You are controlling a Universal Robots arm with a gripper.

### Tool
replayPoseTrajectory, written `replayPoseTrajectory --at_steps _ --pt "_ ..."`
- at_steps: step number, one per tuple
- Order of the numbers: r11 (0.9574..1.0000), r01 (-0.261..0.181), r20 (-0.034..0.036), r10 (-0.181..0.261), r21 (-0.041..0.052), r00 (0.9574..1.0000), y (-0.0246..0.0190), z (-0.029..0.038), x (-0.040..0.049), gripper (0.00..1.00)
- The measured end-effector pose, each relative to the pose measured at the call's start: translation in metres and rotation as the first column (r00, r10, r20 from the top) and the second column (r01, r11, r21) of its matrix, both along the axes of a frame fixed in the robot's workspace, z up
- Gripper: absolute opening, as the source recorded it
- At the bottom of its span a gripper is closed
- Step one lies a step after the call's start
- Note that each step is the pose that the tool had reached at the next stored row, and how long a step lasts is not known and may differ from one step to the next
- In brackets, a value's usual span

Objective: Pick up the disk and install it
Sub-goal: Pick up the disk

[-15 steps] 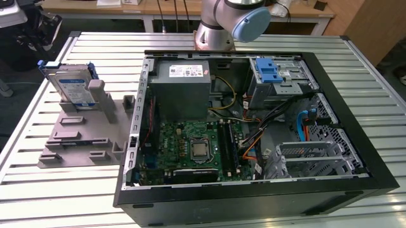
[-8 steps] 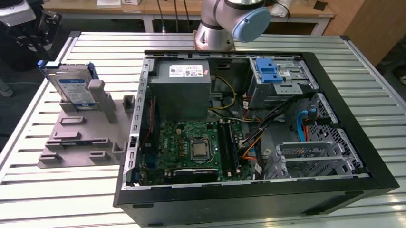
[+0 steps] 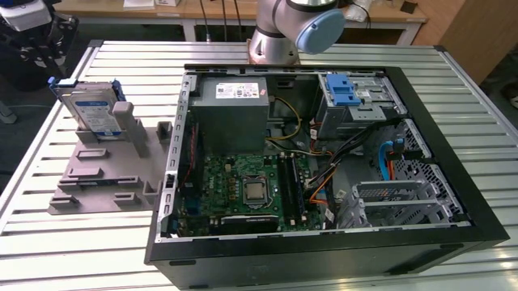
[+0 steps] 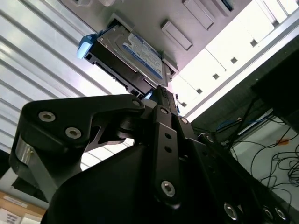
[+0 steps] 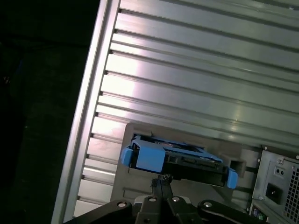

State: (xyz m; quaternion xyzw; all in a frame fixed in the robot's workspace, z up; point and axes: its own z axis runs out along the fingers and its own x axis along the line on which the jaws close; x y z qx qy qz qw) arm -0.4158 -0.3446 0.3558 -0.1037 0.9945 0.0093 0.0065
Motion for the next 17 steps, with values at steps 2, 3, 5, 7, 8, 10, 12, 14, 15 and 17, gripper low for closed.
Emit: replayPoseTrajectory --at_steps 2,3,5,7,8,10,12,14,15,17 --pt "0.9994 -0.036 -0.0001 0.036 0.0000 0.9994 0.0001 -0.0001 0.0000 0.11" --pt "0.9985 -0.054 -0.0001 0.054 -0.0001 0.9985 0.0001 -0.0002 0.0000 0.11" --pt "0.9960 -0.090 -0.0002 0.090 0.0000 0.9960 0.0000 -0.0004 0.0000 0.11" --pt "0.9921 -0.126 0.0000 0.126 0.0000 0.9921 0.0000 -0.0006 0.0000 0.11" --pt "0.9897 -0.143 0.0000 0.143 0.0000 0.9897 0.0000 -0.0006 0.0000 0.11" --pt "0.9836 -0.180 0.0000 0.180 0.0000 0.9836 0.0000 -0.0008 0.0000 0.11" --pt "0.9765 -0.216 0.0000 0.216 0.0000 0.9765 0.0000 -0.0008 0.0000 0.11" --pt "0.9681 -0.251 0.0000 0.251 0.0000 0.9681 0.0000 -0.0009 0.0000 0.11" --pt "0.9636 -0.267 0.0000 0.267 0.0000 0.9636 0.0000 -0.0009 0.0000 0.11" --pt "0.9541 -0.299 0.0000 0.299 0.0000 0.9541 0.0000 -0.0010 0.0000 0.11"
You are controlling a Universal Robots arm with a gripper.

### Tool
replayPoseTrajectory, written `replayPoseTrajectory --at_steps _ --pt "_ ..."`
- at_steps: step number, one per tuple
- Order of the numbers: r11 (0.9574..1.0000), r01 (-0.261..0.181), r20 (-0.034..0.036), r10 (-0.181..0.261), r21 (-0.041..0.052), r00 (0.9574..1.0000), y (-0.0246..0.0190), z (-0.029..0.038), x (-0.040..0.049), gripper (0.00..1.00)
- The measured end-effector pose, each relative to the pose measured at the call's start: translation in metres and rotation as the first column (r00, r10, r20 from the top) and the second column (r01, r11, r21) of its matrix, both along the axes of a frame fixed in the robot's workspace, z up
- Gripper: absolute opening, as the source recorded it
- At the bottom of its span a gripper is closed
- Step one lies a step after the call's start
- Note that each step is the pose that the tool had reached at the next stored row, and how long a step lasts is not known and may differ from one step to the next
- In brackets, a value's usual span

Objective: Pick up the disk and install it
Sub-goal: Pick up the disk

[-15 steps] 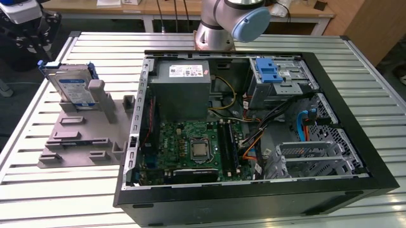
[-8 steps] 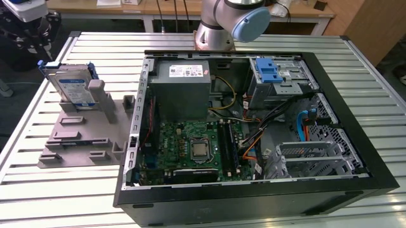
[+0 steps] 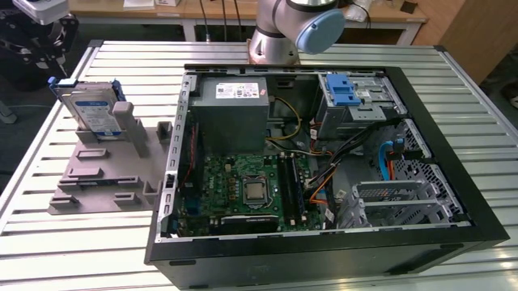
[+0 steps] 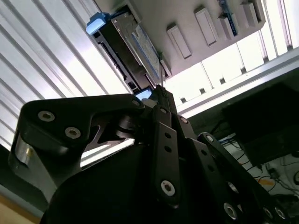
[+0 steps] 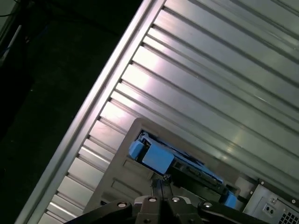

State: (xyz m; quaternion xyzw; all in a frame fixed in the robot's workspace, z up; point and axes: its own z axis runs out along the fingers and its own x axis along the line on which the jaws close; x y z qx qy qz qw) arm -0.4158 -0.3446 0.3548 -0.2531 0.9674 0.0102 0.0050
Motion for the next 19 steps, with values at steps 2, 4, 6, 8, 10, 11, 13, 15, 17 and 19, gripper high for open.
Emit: replayPoseTrajectory --at_steps 2,4,6,8,10,11,13,15,17,19 --pt "0.9994 -0.034 0.0001 0.034 0.0000 0.9994 0.0000 -0.0001 0.0000 0.11" --pt "0.9977 -0.068 0.0000 0.068 0.0000 0.9977 0.0000 -0.0001 0.0000 0.11" --pt "0.9949 -0.100 -0.0001 0.100 0.0000 0.9949 0.0000 -0.0001 0.0000 0.11" --pt "0.9912 -0.133 0.0000 0.133 0.0000 0.9912 0.0000 -0.0001 0.0000 0.11" --pt "0.9865 -0.164 0.0000 0.164 0.0000 0.9865 0.0000 -0.0001 0.0000 0.11" --pt "0.9838 -0.179 0.0000 0.179 0.0000 0.9838 0.0000 -0.0001 0.0000 0.11" --pt "0.9783 -0.207 -0.0003 0.207 0.0000 0.9783 0.0000 -0.0001 -0.0001 0.11" --pt "0.9717 -0.236 -0.0002 0.236 0.0000 0.9717 0.0000 -0.0001 -0.0002 0.11" --pt "0.9639 -0.266 0.0000 0.266 0.0000 0.9639 0.0000 -0.0003 -0.0002 0.11" --pt "0.9550 -0.297 0.0000 0.297 0.0000 0.9550 0.0000 -0.0003 -0.0003 0.11"
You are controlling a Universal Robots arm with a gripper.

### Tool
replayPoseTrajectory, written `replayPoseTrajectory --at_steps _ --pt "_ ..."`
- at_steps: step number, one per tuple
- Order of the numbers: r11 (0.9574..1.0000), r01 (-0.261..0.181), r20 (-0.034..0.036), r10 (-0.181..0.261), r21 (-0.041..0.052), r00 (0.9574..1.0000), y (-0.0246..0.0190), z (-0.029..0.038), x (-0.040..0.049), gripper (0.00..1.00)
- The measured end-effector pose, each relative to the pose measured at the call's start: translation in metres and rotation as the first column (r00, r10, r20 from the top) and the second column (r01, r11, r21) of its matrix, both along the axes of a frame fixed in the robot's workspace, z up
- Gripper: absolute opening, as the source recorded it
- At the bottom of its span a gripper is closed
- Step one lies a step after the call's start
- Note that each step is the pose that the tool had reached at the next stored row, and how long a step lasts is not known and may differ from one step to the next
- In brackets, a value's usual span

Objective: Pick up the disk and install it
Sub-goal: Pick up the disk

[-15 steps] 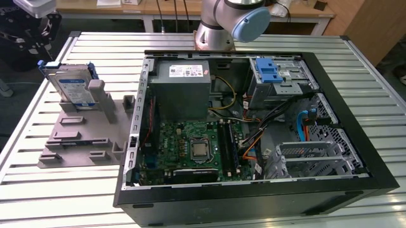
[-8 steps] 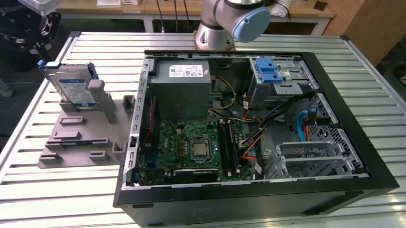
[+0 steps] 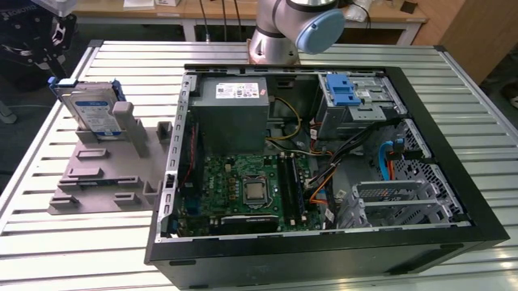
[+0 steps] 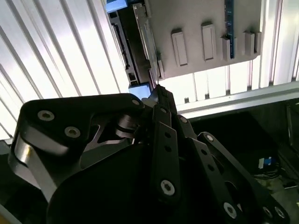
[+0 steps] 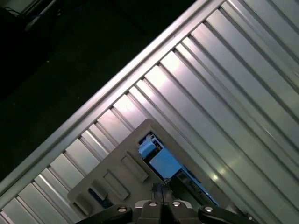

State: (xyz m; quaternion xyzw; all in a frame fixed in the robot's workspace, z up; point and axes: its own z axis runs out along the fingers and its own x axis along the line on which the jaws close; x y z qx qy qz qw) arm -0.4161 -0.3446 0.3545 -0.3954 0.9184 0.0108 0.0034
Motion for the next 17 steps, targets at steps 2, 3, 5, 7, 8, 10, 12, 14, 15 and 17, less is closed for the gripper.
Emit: replayPoseTrajectory --at_steps 2,3,5,7,8,10,12,14,15,17 --pt "0.9994 -0.035 0.0001 0.035 0.0000 0.9994 0.0000 -0.0001 0.0000 0.11" --pt "0.9987 -0.052 0.0001 0.052 0.0000 0.9987 0.0000 -0.0001 0.0000 0.11" --pt "0.9963 -0.086 0.0001 0.086 0.0000 0.9963 0.0000 -0.0002 0.0000 0.11" --pt "0.9929 -0.119 0.0000 0.119 0.0000 0.9929 0.0000 -0.0001 0.0000 0.11" --pt "0.9907 -0.136 0.0001 0.136 0.0000 0.9907 0.0000 -0.0002 0.0000 0.11" --pt "0.9857 -0.169 0.0000 0.169 0.0000 0.9857 0.0000 -0.0002 0.0000 0.11" --pt "0.9797 -0.201 0.0000 0.201 0.0000 0.9797 0.0000 -0.0002 0.0000 0.11" --pt "0.9722 -0.234 0.0000 0.234 0.0000 0.9722 0.0000 -0.0003 0.0000 0.11" --pt "0.9679 -0.251 0.0000 0.251 0.0000 0.9679 0.0000 -0.0003 0.0000 0.11" --pt "0.9579 -0.287 0.0000 0.287 0.0000 0.9579 0.0000 -0.0004 0.0000 0.11"
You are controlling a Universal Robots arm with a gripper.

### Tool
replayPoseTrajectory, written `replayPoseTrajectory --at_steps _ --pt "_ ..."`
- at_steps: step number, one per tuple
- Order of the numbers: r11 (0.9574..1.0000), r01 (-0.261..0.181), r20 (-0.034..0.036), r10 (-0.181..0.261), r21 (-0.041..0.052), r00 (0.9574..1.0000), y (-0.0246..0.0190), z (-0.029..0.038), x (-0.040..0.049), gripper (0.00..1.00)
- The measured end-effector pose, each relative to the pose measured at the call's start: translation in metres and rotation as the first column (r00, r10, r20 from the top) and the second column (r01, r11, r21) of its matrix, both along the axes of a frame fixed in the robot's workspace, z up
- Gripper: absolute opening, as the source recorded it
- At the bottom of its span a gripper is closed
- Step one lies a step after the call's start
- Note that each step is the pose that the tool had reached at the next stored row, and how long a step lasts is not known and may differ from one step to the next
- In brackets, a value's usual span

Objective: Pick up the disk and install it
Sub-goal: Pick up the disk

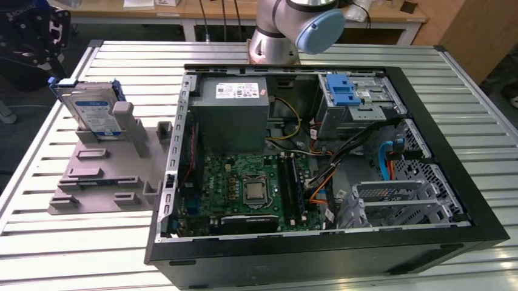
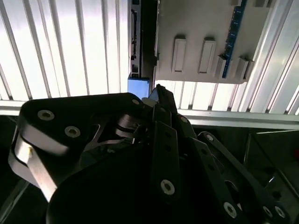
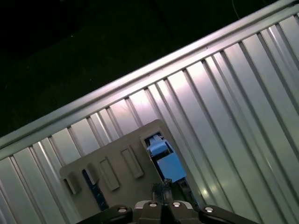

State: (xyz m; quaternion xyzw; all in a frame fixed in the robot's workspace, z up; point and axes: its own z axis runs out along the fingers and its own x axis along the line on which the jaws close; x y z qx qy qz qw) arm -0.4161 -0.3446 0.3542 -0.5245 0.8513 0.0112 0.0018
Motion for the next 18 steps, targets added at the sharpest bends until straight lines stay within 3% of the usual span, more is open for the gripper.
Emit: replayPoseTrajectory --at_steps 4,7,11,15,16,18 --pt "0.9974 -0.072 0.0001 0.072 0.0000 0.9974 0.0000 -0.0002 0.0000 0.11" --pt "0.9919 -0.127 0.0000 0.127 0.0000 0.9919 0.0000 -0.0003 0.0000 0.11" --pt "0.9801 -0.199 0.0000 0.199 0.0000 0.9801 0.0000 -0.0005 0.0000 0.11" --pt "0.9641 -0.265 0.0000 0.265 0.0000 0.9641 0.0000 -0.0008 0.0000 0.11" --pt "0.9616 -0.274 0.0000 0.274 0.0000 0.9616 0.0000 -0.0008 0.0000 0.11" --pt "0.9611 -0.276 0.0000 0.276 -0.0001 0.9611 0.0000 -0.0008 0.0000 0.11"
